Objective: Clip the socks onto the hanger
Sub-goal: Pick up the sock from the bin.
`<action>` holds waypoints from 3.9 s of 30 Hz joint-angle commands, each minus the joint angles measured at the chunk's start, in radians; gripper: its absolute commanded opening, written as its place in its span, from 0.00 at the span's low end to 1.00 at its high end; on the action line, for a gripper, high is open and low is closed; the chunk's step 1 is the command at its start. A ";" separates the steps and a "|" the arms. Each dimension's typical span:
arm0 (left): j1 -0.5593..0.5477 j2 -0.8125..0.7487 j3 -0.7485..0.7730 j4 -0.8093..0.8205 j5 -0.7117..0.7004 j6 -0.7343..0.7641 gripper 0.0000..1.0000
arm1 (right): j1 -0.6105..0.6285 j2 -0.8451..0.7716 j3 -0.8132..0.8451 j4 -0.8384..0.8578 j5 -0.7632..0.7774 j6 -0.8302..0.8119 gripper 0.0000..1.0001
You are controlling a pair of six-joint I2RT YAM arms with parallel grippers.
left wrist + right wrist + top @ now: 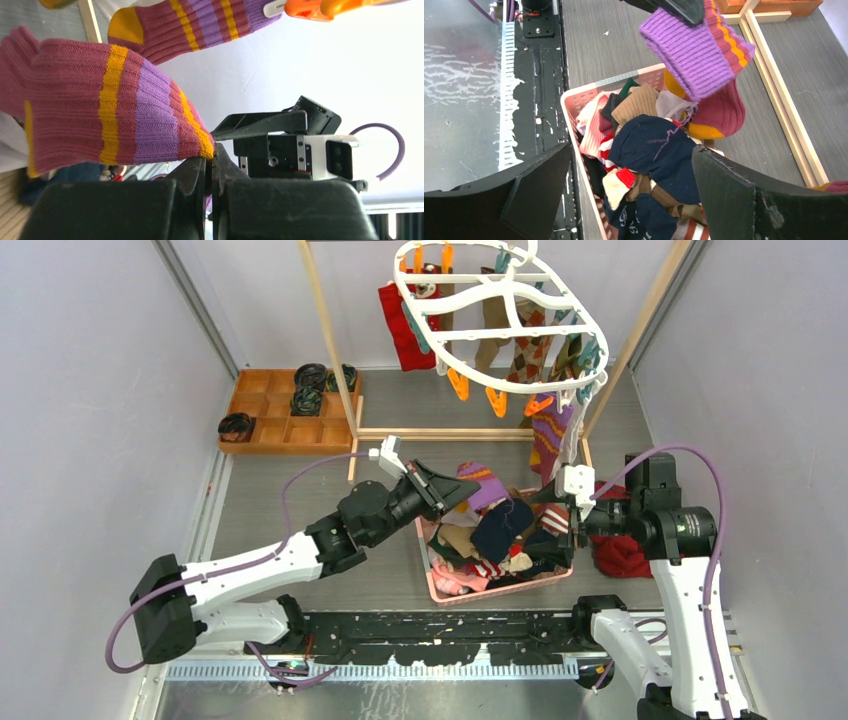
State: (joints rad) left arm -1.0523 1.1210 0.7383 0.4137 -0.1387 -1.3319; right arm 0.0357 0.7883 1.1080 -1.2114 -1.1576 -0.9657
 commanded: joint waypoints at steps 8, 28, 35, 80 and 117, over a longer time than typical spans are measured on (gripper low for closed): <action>0.009 0.198 0.151 0.046 0.070 -0.230 0.00 | 0.016 0.038 0.047 0.066 0.025 -0.109 0.95; 0.008 0.351 0.208 0.201 0.180 -0.362 0.00 | 0.064 0.036 0.000 0.187 0.180 -0.105 0.56; 0.008 0.353 0.195 0.234 0.179 -0.367 0.00 | 0.066 0.019 -0.011 0.172 0.173 -0.094 0.08; 0.020 0.402 0.177 0.371 0.252 -0.398 0.01 | 0.065 0.065 0.014 0.223 0.299 -0.133 0.54; 0.016 -0.254 -0.192 0.034 0.513 1.399 0.84 | 0.053 0.084 0.020 0.094 0.137 0.161 0.04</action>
State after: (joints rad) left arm -1.0328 0.8516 0.5728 0.5194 0.2985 -0.3962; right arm 0.0959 0.8669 1.1053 -1.0912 -0.9535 -0.7906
